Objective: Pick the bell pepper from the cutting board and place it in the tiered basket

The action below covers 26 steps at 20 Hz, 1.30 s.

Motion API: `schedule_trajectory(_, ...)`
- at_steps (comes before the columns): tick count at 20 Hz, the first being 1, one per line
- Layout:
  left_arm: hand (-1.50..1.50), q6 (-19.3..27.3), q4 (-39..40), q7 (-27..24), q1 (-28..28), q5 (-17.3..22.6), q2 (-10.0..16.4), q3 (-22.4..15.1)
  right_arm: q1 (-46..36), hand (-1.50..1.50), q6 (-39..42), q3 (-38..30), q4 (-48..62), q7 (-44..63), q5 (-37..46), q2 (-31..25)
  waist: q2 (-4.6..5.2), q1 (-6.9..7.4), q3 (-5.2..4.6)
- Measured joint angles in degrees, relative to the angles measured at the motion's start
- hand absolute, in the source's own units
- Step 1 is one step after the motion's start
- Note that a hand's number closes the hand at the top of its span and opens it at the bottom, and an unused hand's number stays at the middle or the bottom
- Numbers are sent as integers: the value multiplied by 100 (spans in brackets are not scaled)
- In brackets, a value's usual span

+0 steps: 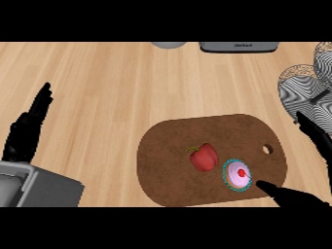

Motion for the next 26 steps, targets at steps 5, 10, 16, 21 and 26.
schedule_trajectory(5,0,-42,-24,77,-79,-53,-56,-5,-377,-150,914,171,-773,1580,317,-1072,23,69,-11)
schedule_trajectory(10,0,-46,-91,145,-118,-177,-150,-35,-1309,-150,1602,446,-1421,3521,577,-1284,40,168,-4)
schedule_trajectory(16,0,-108,-85,143,-162,-293,-258,-12,-2577,-150,2194,1070,-1050,4774,848,-488,57,234,4)
schedule_trajectory(21,0,-165,-47,155,-161,-330,-296,75,-3186,-150,2490,1425,-513,5161,841,104,50,209,8)
schedule_trajectory(26,0,-220,-81,134,-83,-353,-308,187,-3405,-150,2714,1717,15,5290,996,506,42,155,15)
